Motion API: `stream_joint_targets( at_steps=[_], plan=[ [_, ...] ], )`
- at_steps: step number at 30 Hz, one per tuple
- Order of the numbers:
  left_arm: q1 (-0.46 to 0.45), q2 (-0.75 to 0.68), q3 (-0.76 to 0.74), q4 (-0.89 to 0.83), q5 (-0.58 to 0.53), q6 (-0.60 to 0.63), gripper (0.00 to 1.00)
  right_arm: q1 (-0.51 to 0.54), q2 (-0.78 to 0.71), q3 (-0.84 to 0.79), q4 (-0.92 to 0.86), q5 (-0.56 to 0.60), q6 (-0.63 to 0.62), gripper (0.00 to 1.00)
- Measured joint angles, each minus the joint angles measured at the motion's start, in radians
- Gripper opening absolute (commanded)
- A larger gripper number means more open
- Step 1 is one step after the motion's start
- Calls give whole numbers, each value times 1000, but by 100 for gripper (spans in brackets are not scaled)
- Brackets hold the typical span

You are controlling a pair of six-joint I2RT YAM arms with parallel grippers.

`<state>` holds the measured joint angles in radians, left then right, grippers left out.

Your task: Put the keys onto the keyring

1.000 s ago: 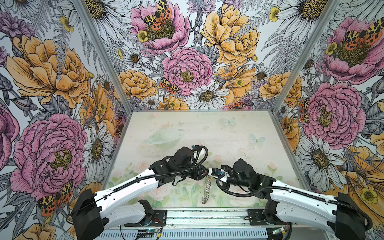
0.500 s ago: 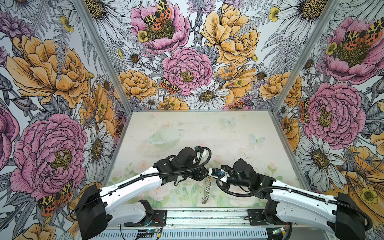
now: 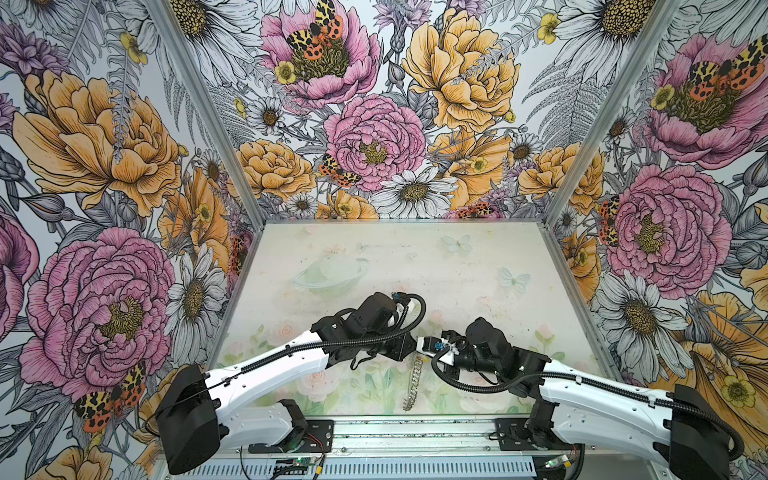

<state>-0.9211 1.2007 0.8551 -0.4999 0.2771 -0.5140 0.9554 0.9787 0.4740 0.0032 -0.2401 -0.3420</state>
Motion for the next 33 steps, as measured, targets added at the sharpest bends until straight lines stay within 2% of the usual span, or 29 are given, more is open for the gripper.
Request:
stream_joint_targets(
  at_steps=[15,33],
  plan=[
    [0,28,18,-27,0,1,20,5,7,0,-2,0,0,0],
    [-5,34,21,-20,19,-3,1,15,11,0,1,16,-11,0]
  ],
)
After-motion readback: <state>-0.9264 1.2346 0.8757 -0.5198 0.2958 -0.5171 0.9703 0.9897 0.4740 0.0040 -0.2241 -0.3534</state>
